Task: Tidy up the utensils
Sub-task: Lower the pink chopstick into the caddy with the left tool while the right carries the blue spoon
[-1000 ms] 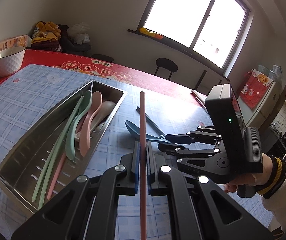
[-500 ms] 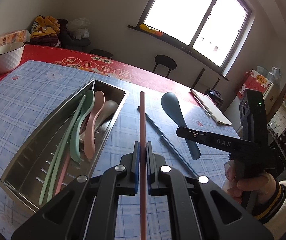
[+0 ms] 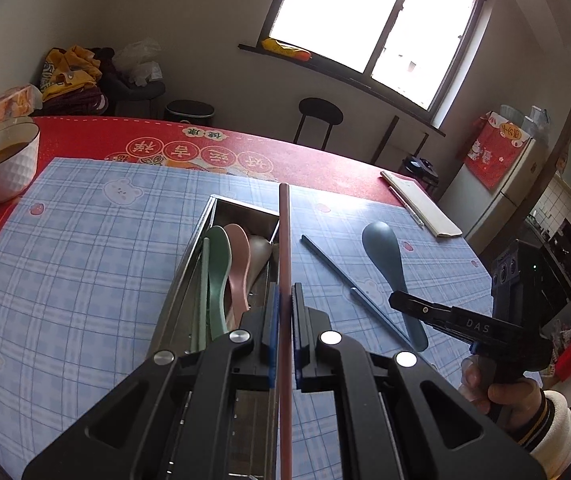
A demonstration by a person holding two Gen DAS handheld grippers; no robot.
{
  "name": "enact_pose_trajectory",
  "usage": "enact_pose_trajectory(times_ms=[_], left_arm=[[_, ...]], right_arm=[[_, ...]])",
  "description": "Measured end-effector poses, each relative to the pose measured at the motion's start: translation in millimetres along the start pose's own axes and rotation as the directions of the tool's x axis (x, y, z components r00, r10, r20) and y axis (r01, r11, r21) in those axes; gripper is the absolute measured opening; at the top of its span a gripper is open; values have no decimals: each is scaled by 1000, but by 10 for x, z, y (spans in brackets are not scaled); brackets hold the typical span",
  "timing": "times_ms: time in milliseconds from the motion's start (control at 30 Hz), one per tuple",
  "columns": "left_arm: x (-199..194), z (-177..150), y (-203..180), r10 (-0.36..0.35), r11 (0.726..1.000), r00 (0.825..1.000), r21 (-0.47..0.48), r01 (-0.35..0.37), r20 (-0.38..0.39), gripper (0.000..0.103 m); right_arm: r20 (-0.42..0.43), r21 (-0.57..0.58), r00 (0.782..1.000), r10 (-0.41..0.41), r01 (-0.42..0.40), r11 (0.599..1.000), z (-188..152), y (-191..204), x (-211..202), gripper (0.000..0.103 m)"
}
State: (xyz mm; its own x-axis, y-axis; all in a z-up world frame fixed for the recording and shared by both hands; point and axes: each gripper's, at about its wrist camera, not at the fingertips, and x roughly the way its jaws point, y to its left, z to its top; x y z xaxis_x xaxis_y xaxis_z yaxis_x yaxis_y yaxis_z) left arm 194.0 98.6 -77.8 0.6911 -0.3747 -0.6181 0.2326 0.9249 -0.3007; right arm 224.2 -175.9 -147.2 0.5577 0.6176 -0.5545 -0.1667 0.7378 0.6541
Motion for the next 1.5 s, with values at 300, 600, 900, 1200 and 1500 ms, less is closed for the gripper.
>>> enact_pose_trajectory(times_ms=[300,600,900,1200,1500], left_arm=[[328,78,259,67,998,997,-3,-67,-50,6],[684,71,454,136,990,980,-8,-139,-144,6],[721,25,407,146,989,975,30,-143,-169,6],[465,-12,377,152,987,980,68,-144,-130,8],[180,-139,341,199,974,976,129,-187,-88,41]], right_arm=[[9,20,999,-31,30,999,-23,-64,-37,7],[6,23,999,-33,33,999,-30,-64,-39,7],[-9,49,999,-49,49,998,-30,-1,76,7],[-22,66,998,-54,55,996,-35,170,185,7],[-50,72,998,-33,37,997,-8,582,542,7]])
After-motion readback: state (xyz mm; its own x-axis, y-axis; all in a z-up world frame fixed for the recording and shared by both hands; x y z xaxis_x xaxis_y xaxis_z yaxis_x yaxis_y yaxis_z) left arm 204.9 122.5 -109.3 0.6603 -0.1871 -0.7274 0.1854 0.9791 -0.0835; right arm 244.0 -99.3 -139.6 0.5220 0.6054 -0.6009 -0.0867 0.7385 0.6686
